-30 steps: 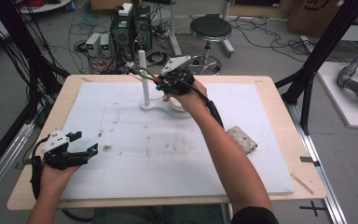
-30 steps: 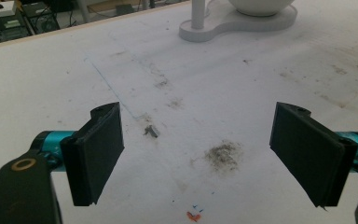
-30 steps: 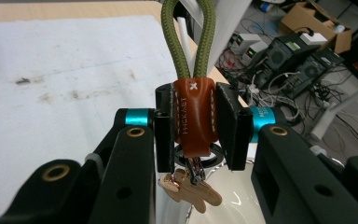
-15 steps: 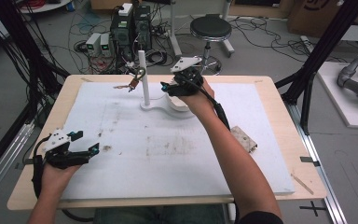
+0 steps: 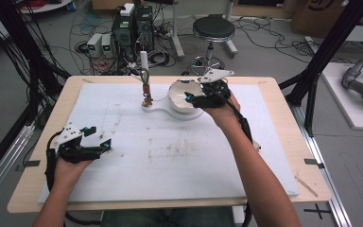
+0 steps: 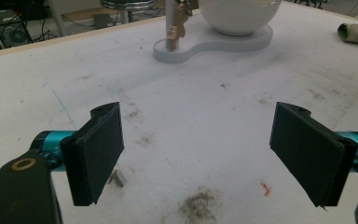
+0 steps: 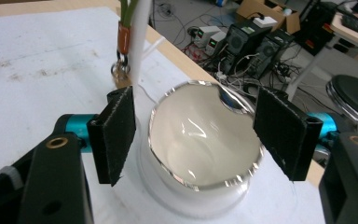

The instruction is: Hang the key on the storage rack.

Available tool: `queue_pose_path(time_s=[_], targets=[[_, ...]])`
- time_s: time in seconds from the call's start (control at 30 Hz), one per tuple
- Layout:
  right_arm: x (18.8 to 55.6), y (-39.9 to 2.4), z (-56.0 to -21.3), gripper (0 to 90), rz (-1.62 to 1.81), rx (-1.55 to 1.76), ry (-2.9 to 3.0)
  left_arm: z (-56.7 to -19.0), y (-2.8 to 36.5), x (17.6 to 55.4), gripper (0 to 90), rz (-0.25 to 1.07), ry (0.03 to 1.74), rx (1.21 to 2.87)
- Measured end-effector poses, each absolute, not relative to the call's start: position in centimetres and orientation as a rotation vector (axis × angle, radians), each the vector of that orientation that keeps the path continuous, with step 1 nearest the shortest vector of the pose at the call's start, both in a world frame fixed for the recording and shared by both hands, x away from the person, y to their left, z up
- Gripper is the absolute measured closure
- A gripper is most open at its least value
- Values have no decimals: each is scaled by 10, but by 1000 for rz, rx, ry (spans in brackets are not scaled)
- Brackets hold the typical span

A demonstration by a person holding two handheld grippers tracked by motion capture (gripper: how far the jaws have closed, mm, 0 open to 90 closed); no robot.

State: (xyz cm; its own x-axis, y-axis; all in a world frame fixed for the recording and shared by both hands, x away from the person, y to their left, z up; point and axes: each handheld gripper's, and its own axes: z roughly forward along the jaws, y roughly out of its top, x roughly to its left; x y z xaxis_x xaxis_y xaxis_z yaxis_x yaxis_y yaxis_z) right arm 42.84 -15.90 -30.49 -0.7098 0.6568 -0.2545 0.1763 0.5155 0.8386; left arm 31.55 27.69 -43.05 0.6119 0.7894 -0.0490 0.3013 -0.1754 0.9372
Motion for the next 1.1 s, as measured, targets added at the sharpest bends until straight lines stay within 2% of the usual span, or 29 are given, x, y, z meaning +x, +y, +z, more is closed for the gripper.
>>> queue_pose_path(time_s=[0.47,0.53,1.1], targets=[[385,-230,-331,266,1173,796,2147,-428,261,328,173,551,860,1733],[380,-239,-336,236,1185,822,2128,-428,261,328,173,550,861,1733],[341,-287,-374,209,1275,955,2031,-429,261,329,173,547,864,1727]])
